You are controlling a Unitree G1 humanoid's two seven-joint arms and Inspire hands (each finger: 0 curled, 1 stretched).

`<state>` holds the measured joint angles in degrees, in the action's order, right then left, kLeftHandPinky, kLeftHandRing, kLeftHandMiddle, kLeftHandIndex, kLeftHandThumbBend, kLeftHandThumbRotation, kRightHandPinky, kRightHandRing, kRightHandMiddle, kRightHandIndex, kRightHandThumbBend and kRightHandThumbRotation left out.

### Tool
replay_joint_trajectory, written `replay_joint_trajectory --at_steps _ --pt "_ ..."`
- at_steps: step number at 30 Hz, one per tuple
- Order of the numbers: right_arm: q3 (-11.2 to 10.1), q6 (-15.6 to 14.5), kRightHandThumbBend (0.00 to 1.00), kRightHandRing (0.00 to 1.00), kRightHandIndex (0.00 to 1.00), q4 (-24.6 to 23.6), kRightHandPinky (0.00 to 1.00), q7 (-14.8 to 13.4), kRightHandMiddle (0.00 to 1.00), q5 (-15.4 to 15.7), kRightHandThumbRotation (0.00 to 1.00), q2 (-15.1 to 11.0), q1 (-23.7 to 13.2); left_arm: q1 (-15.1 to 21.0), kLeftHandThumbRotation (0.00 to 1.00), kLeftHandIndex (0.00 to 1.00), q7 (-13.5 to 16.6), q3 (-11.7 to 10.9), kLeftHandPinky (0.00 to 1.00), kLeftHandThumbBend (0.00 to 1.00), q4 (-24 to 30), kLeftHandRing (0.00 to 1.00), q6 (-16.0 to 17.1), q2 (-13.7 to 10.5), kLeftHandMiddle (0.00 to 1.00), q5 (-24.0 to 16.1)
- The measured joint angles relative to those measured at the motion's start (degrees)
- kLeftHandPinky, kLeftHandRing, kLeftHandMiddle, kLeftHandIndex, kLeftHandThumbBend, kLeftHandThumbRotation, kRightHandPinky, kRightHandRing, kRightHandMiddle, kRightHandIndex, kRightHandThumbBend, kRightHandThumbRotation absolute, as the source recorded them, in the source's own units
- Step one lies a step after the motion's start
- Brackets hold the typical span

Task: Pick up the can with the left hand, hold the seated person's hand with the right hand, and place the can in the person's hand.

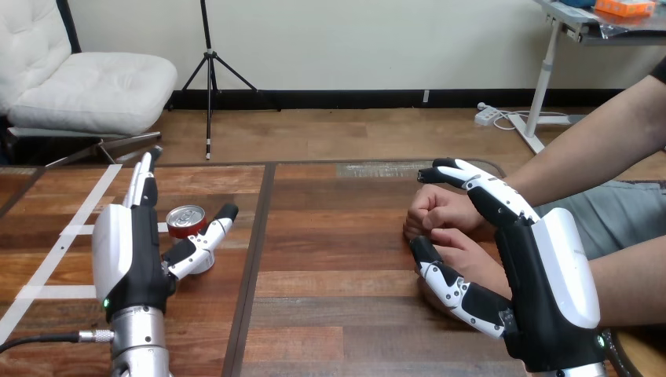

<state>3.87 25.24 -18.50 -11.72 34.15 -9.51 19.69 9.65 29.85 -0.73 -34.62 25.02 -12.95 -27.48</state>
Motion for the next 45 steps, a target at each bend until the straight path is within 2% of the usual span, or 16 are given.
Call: replay_joint_trajectory --at_steps 26,45 --pt "-0.28 0.0 0.39 0.85 0.74 0.0 0.86 0.08 0.83 0.01 0.0 -0.01 0.0 0.01 0.46 0.93 -1.83 0.3 0.83 0.73 -0.81 0.91 -0.05 -0.45 0.94 -0.09" --pt "-0.34 0.0 0.39 0.85 0.73 0.0 0.87 0.07 0.82 0.06 0.0 -0.01 -0.01 0.03 0.47 0.95 -2.62 0.42 0.89 0.73 -1.61 0.94 -0.05 -0.76 0.96 -0.09"
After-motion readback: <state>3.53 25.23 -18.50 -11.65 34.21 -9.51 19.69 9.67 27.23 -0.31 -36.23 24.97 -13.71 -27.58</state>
